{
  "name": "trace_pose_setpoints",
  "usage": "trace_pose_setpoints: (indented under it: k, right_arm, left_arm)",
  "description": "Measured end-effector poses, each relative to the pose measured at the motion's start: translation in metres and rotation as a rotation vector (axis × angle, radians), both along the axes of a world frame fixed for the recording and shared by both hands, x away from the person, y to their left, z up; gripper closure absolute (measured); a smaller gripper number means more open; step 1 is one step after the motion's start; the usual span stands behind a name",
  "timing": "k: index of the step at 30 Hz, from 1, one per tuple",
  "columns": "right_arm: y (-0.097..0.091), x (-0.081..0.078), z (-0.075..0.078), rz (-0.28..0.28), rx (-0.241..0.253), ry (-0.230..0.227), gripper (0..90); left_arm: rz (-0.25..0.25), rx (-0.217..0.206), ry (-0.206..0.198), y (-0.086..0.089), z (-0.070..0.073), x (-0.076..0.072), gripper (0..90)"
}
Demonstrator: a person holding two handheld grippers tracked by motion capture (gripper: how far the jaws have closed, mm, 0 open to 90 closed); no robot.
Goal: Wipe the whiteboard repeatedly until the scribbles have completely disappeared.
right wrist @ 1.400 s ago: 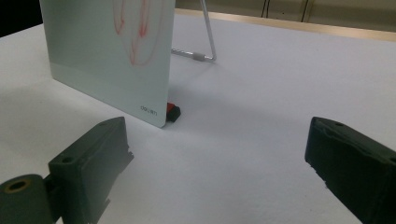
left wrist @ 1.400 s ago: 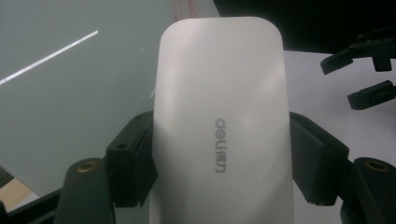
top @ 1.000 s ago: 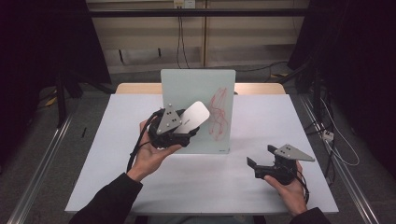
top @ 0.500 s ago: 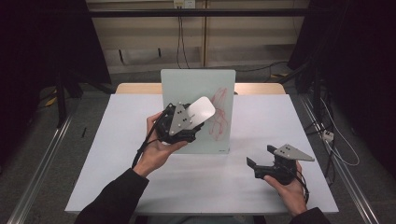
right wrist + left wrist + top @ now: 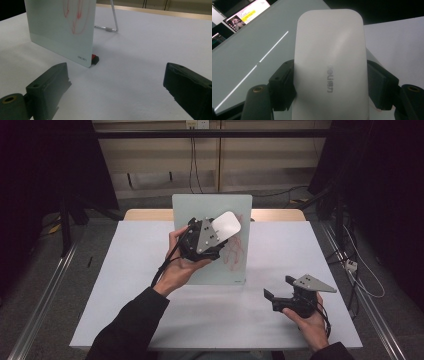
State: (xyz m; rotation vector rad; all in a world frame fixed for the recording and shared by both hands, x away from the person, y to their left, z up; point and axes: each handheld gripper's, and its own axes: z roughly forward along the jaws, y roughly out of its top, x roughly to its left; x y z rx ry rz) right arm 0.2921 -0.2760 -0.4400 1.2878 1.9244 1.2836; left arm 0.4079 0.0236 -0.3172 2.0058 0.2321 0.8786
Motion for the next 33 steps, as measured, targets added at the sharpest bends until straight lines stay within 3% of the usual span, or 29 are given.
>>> trace_pose_setpoints:
  k: [8,12,17,28,33]
  right_arm:
    - [-0.001,0.0,0.0,0.002,0.008,0.002,5.9]
    - [0.0,0.001,-0.001,0.006,0.003,0.003,5.9]
    - [-0.001,0.001,-0.001,0.005,0.003,0.004,5.9]
    - [0.0,0.001,-0.001,0.011,0.006,0.012,5.8]
    - [0.0,0.001,-0.001,0.009,0.005,0.009,5.8]
  left_arm:
    - [-0.008,0.02,-0.04,-0.014,0.003,0.01,31.0]
    - [-0.014,0.07,-0.082,-0.021,-0.003,0.007,31.0]
    - [-0.028,0.106,-0.1,-0.028,-0.008,0.004,31.0]
    - [-0.066,0.144,-0.051,-0.037,-0.034,-0.008,31.0]
    - [-0.064,0.141,-0.045,-0.036,-0.03,-0.007,31.1]
